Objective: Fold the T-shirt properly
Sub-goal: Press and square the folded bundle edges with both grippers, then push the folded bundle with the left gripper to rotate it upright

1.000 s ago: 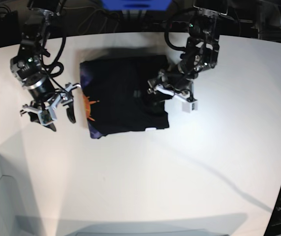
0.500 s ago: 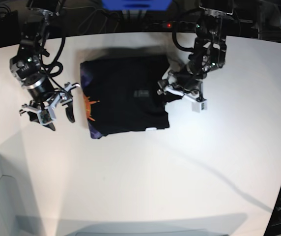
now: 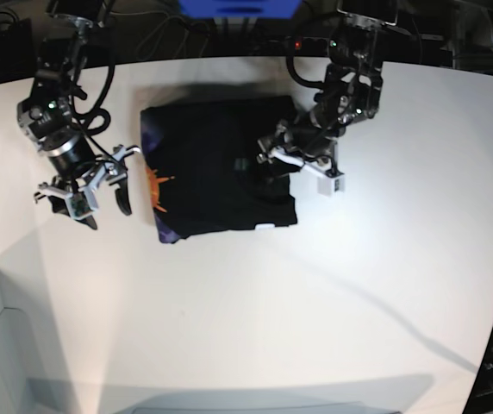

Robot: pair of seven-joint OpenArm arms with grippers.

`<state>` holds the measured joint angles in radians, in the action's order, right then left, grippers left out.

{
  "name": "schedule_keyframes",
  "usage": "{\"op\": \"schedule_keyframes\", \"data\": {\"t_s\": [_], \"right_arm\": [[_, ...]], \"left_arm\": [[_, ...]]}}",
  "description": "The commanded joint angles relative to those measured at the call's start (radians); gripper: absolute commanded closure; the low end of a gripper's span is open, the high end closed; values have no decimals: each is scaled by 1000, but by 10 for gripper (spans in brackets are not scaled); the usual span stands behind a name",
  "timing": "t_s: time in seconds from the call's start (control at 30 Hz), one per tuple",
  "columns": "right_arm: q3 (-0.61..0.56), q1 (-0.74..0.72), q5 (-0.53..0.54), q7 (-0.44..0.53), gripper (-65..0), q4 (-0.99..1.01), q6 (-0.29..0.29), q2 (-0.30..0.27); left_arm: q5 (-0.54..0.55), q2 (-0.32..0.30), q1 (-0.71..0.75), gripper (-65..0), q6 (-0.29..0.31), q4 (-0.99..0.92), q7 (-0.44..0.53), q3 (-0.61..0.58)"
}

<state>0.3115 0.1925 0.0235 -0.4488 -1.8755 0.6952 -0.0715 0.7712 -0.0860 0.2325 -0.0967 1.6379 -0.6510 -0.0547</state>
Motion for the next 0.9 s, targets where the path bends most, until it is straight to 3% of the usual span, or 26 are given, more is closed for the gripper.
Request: {"op": "schedule_keyframes", "data": {"t_s": [0.0,0.07,0.4,0.53,0.67,0.87], "right_arm": [[2,-9,13,26,-387,-19,3,-6],[2,-9,13,26,-387,-20,3,-6],[53,-14,13,26,-385,-25,3,-4],[117,-21,17,26,-385,-25,3,-3],[174,-21,19,26,-385,-25,3,-1],[269,-11,19,26,-385,-28,3,29]], "left_arm": [[6,-4,0,-413,-8,5,-11,-6],[6,-4,3,-373,-8,-12,-11,-18],[4,-7,-11,-15,-5,-72,-10,-10],[0,-34,-107,-1,1,-150,-26,-21],[-5,-73,-278,0,5,-287,-132,-118],[-6,-125,-591,0,148,-482,-191,-518]]}}
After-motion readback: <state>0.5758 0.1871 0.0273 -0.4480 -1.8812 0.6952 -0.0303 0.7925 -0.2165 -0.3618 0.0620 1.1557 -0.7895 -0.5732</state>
